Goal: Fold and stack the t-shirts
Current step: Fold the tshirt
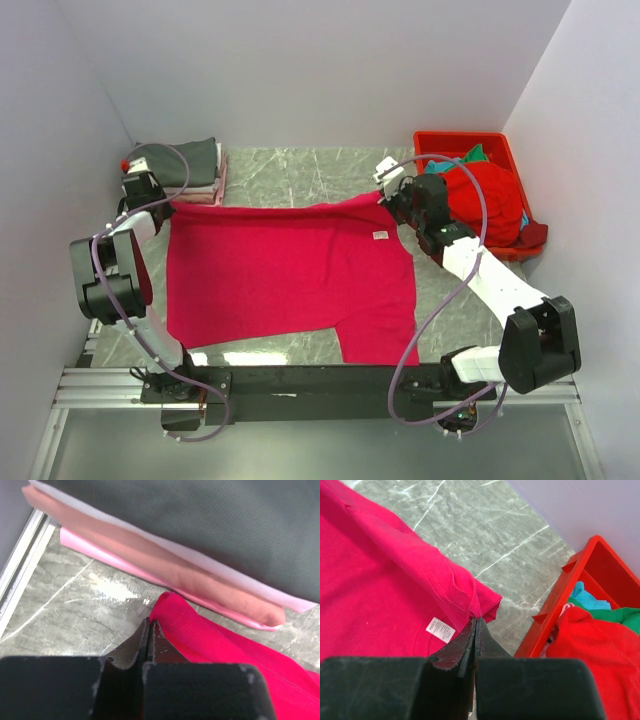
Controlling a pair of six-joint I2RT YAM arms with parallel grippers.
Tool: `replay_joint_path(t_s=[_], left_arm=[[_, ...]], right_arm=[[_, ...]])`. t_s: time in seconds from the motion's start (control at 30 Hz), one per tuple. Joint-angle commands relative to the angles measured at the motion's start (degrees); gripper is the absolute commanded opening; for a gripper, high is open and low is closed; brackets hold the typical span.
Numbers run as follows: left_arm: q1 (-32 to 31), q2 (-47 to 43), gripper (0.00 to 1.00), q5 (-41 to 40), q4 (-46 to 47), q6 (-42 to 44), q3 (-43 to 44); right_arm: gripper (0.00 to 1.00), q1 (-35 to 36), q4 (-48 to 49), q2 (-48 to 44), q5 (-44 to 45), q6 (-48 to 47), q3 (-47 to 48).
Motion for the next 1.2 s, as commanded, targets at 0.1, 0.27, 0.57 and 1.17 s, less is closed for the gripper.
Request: replay_joint_path(t_s=[0.1, 0.27, 0.57, 1.17], left_arm=[[0.4, 0.8, 0.01, -1.3, -0.9, 1.2, -0.1], [0.4, 0.9, 0.01, -1.6, -2.0, 0.9, -0.1], [0.4, 0.6, 0.02, -1.7, -5.0, 0.0, 0.2], [0.4, -0.8, 0.12, -2.2, -7.6, -0.3, -1.6]], right_arm=[[0.00, -0.7, 1.4, -2.7, 0.0, 0.3, -1.4], [0.00, -0.7, 1.2, -3.1, -0.5, 0.2, -2.3], [0.00, -0.8, 1.1, -3.7, -0.3, -0.3, -3.7], [0.00, -0.9, 0.0, -4.7, -1.7, -0.9, -5.5]])
